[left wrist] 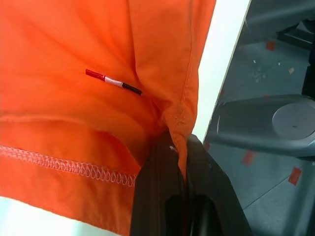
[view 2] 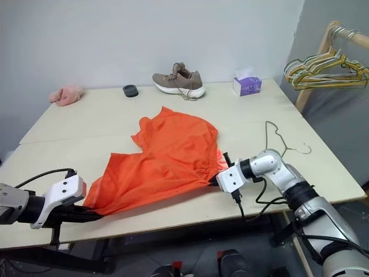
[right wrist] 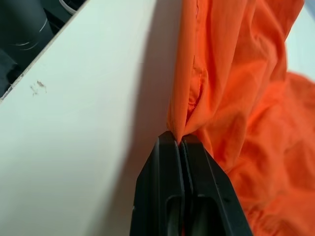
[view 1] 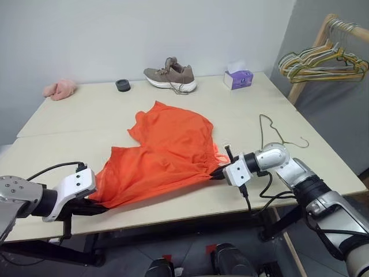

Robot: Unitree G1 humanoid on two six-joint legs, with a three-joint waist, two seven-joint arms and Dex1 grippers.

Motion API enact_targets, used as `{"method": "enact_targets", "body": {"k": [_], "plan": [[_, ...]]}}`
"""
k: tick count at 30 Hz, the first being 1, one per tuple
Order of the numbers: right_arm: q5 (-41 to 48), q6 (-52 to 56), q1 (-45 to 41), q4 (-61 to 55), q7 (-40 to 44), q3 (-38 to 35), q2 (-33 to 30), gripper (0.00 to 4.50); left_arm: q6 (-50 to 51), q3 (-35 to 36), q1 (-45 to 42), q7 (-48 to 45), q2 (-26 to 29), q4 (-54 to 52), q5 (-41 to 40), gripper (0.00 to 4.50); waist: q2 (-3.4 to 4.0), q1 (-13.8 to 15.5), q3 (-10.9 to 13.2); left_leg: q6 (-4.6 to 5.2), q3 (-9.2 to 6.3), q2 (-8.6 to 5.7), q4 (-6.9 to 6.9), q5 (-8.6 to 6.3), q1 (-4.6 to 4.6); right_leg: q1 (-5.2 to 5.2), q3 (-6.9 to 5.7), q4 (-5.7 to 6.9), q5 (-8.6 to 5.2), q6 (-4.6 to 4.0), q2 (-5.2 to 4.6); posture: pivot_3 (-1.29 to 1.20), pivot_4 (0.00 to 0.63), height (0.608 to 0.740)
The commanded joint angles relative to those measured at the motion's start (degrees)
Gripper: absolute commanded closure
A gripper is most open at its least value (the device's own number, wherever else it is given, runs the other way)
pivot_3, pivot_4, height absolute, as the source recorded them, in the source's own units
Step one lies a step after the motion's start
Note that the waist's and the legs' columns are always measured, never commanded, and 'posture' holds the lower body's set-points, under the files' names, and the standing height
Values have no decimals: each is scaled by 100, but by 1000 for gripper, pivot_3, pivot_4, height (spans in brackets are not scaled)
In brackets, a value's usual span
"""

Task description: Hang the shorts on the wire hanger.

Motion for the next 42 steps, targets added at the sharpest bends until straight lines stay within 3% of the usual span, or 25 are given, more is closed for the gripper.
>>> {"method": "enact_targets", "body": {"k": [1,6,10,12,14,18,20,23,25,27,29,31,34,37,40,42], "plan": [[76,307,-112,-202,51,-407,-144,4479,201,-32,-237,51,-105,-118,-124,4500,0,1,0,0,7,1,-1,0,-9,-12,-2,1,-1,0,3,-122,51,740],[222,806,-290,-92,53,-730,-5,4479,427,-169,-1030,449,-601,-69,-292,4500,-1,0,0,0,13,3,1,-1,-68,-76,-13,9,19,35,11,-122,50,740],[119,1362,-1629,1279,-678,-1275,421,4479,3,-631,-3358,1758,-1665,1306,449,4500,1,55,13,1,8,-1,15,2,-71,-75,-20,16,32,48,15,-115,47,740],[-397,1202,-2700,2510,-1606,-1263,575,4479,-635,-998,-4644,2307,-2087,2444,1106,4500,0,55,14,26,1,-4,23,23,-88,-91,-22,7,77,56,22,-127,47,740],[-1175,1058,-3916,3649,-3211,-1009,706,4479,-1613,-1275,-6310,3294,-2477,4239,1854,4500,-3,55,13,24,1,-9,28,37,-88,-89,-17,2,99,62,22,-135,44,740],[-2500,723,-5254,4659,-5258,-298,865,4479,-3136,-1513,-8646,4692,-2630,6881,2692,4500,-9,-16,-7,24,5,-11,8,38,-143,-146,-3,-29,106,62,22,-153,39,740],[-2941,537,-5776,4789,-6305,-125,885,4479,-3928,-1705,-9537,5266,-2481,7394,3155,4500,-9,-77,-7,19,34,-11,0,34,-177,-180,17,-38,104,62,14,-151,40,740],[-3426,54,-6059,4787,-7396,68,820,4479,-5046,-2216,-10094,5680,-2145,7456,3983,4500,-9,-136,-8,-8,86,-17,-9,40,-276,-305,53,-21,109,46,-8,-146,44,740],[-3700,-378,-5870,4735,-7792,218,788,4479,-5535,-2562,-10004,5534,-1890,7265,4442,4500,-9,-168,-8,-19,140,-24,-19,41,-319,-372,98,10,110,43,-20,-143,45,740],[-4053,-823,-5446,4690,-8030,517,814,4479,-5383,-2535,-9501,4665,-1831,7107,4197,4500,-6,-196,-11,-20,186,-30,-20,38,-315,-372,116,12,93,46,-37,-143,47,740],[-4439,-1305,-4687,4639,-8055,939,922,4479,-4538,-2350,-8247,3004,-1724,6368,3384,4500,5,-212,-27,-18,220,-30,-18,32,-300,-353,126,5,88,54,-42,-138,52,740],[-4684,-1938,-3993,4534,-7897,1275,991,4479,-3198,-2138,-6698,1585,-1425,4947,2416,4500,16,-297,-51,6,240,-25,-13,18,-266,-310,140,-15,83,66,-39,-122,54,740],[-4677,-2841,-3234,4205,-7528,1460,1053,4479,-1615,-1726,-4449,377,-761,2959,1294,4500,-10,-444,-26,10,244,-11,3,17,-229,-284,162,9,80,88,-23,-112,59,740],[-4109,-3466,-2831,4071,-6614,1240,1166,4479,-707,-1182,-3117,-23,-323,1791,650,4500,-41,-506,7,10,201,11,46,20,-313,-365,147,46,98,69,10,-107,60,740],[-2978,-3826,-2454,3972,-5113,965,1289,4479,-154,-687,-2324,-88,-140,1132,260,4500,-52,-452,10,13,156,20,71,19,-271,-309,105,74,99,62,23,-109,60,740],[-1167,-2886,-1859,2991,-2773,962,1084,4479,-59,-456,-1768,-285,50,831,184,4500,-58,-387,12,16,149,23,51,18,-149,-180,85,51,69,70,26,-112,60,740]]}}
